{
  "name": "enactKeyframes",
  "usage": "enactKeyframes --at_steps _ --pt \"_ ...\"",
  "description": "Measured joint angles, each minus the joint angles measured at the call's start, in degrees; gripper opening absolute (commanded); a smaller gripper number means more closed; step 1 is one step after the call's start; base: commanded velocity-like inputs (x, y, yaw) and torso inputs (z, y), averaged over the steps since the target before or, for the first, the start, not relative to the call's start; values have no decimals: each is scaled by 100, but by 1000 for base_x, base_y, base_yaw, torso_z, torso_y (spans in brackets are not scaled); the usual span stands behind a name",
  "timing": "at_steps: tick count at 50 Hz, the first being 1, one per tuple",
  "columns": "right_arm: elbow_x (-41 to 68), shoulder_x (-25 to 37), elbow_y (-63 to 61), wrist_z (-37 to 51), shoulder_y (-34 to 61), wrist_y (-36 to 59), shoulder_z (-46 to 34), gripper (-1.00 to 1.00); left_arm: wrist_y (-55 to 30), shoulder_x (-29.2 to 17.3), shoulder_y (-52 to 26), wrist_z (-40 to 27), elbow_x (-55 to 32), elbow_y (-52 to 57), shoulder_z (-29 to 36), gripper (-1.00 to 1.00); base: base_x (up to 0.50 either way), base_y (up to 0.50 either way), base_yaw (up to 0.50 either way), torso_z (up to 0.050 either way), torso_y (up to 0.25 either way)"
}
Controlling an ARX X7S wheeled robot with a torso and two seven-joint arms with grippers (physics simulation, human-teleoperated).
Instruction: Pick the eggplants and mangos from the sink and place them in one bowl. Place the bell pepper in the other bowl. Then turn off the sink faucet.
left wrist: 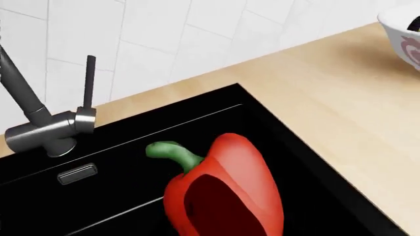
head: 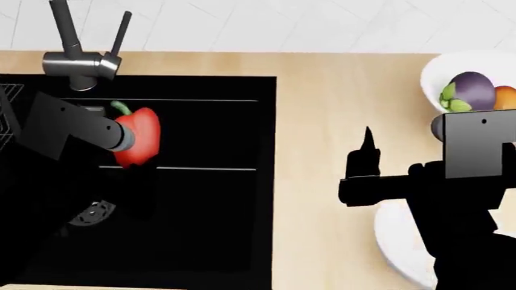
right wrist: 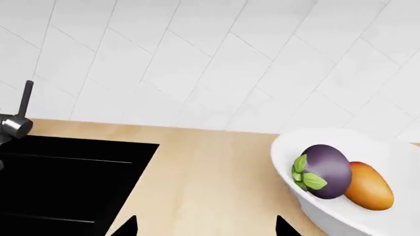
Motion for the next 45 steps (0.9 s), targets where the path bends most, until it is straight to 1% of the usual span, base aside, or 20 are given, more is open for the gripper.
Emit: enactKeyframes --at_steps 33,36,45 --pt "26 60 -82 69 -117 -31 30 100 -87 -21 36 -36 -224 326 -18 -100 0 -495 0 0 0" --pt "20 67 -80 76 -126 -40 36 100 -122 -29 39 -34 -281 383 -39 -100 0 -236 0 0 0" --pt "30 59 -83 84 -157 -86 45 100 -316 -46 58 -41 -464 584 -89 -100 0 -2 0 0 0"
